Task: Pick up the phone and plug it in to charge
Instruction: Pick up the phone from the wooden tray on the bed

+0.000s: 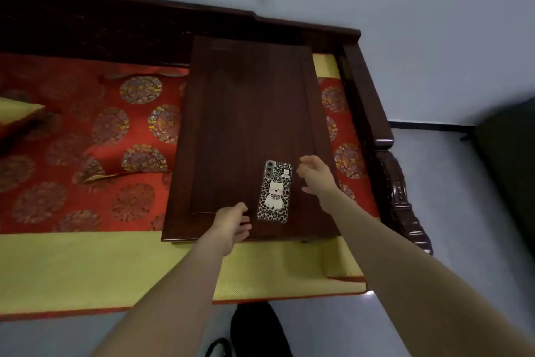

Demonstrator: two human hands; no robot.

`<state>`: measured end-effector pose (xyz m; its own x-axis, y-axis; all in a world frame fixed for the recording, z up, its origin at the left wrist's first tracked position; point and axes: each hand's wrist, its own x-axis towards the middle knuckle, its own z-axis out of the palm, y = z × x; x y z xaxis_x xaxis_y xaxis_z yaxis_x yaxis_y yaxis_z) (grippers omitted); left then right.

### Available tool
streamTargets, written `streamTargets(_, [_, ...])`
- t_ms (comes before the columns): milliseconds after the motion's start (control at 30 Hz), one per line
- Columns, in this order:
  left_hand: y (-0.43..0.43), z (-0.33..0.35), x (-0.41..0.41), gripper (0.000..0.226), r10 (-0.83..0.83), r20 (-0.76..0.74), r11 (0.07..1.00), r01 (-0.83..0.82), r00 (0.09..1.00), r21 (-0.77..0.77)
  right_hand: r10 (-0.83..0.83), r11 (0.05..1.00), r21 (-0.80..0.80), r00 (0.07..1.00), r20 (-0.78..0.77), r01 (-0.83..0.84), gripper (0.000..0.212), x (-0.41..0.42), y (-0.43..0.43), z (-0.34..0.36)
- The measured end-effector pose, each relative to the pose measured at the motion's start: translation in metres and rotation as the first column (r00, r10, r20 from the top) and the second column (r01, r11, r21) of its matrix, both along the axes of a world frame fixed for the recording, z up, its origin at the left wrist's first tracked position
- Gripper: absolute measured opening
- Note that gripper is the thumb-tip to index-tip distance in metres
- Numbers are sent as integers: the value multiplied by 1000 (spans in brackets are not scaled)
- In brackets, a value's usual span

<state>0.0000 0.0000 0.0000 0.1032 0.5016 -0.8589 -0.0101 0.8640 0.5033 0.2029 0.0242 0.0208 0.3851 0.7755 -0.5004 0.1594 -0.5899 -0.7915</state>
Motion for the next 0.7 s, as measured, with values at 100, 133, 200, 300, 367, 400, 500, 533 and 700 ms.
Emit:
streamTargets(100, [14,-13,6,21,27,12,996,-26,1000,-85,3,998,-62,1000,16,-1,34,5,23,-11])
streamTargets(133, [16,-17,5,23,37,32,994,-33,999,-103,3,997,-75,1000,5,-3,34,6,28,-16])
streamTargets(200, [23,-23,3,25,35,40,991,-30,999,-130,25,993,-114,1000,16,-23,34,6,41,-23])
streamTargets(300, [28,-26,3,25,25,71,986,-13,997,-163,87,983,-170,993,76,-73,35,8,57,-32])
streamTargets(367, [33,-27,2,25,20,99,985,-3,995,-174,116,976,-199,987,112,-93,32,9,66,-36])
streamTargets(400, [35,-26,3,24,12,114,984,8,993,-176,124,972,-215,985,118,-97,32,10,69,-37])
streamTargets(500, [40,-23,5,18,-29,154,982,57,988,-180,85,962,-265,994,70,-63,37,13,74,-41])
streamTargets(533, [41,-22,7,20,-59,147,980,85,987,-179,61,961,-273,997,47,-46,38,14,76,-42])
streamTargets(700, [45,-19,8,42,-165,170,929,211,971,-303,51,954,-296,999,18,-43,41,16,86,-45])
